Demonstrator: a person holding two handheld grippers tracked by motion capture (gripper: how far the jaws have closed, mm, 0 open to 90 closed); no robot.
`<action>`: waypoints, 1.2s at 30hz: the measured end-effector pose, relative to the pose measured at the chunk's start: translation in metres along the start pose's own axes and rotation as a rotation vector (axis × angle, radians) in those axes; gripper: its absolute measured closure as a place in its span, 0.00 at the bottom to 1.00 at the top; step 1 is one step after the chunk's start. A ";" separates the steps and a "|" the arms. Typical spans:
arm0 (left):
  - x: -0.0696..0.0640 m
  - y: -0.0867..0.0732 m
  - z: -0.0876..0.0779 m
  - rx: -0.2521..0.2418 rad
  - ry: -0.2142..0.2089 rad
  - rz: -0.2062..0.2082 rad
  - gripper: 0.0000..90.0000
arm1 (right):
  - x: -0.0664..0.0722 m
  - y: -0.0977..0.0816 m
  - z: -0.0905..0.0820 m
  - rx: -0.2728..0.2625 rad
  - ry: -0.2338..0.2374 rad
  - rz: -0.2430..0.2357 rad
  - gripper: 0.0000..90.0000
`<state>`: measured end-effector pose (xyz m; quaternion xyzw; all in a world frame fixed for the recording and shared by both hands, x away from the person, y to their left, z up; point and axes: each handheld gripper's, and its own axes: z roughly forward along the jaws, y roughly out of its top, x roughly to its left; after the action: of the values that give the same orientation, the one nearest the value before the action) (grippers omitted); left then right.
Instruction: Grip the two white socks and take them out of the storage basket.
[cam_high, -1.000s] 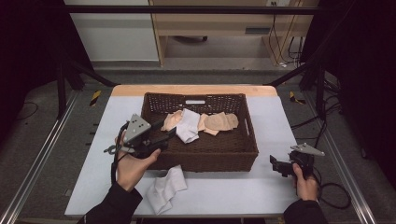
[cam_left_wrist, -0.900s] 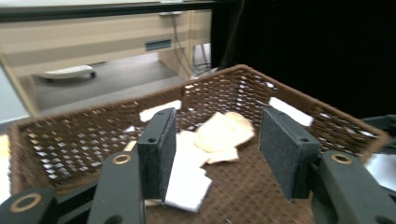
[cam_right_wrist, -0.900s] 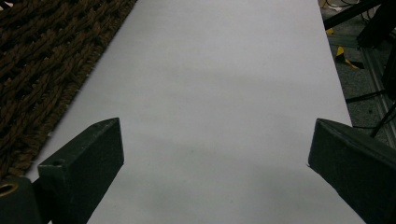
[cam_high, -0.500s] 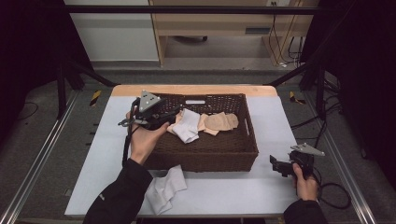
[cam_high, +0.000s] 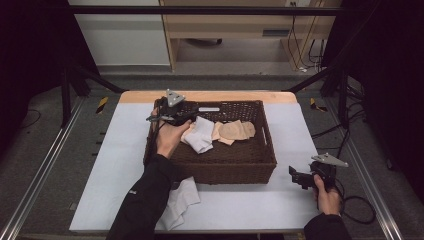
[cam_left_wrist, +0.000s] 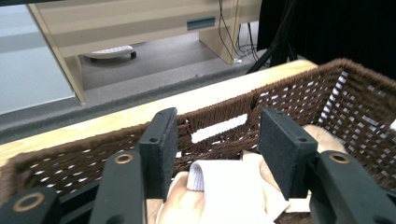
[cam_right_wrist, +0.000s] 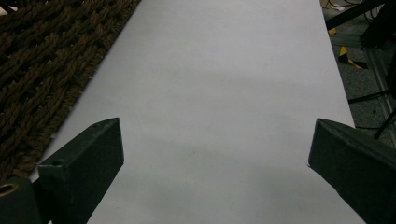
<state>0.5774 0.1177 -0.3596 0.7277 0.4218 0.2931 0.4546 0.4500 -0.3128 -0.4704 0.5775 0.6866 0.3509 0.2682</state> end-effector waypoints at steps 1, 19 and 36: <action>-0.001 -0.002 0.004 0.015 0.000 0.006 0.54 | 0.000 0.000 0.000 -0.001 0.001 -0.002 0.04; 0.005 -0.041 0.050 0.187 -0.003 0.042 0.55 | 0.000 0.000 0.002 0.008 -0.003 -0.008 0.04; -0.001 -0.055 0.066 0.360 -0.047 0.141 0.65 | 0.000 0.000 0.003 0.009 0.001 -0.008 0.04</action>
<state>0.6118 0.1024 -0.4370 0.8318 0.4045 0.2268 0.3051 0.4519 -0.3119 -0.4721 0.5756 0.6907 0.3471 0.2668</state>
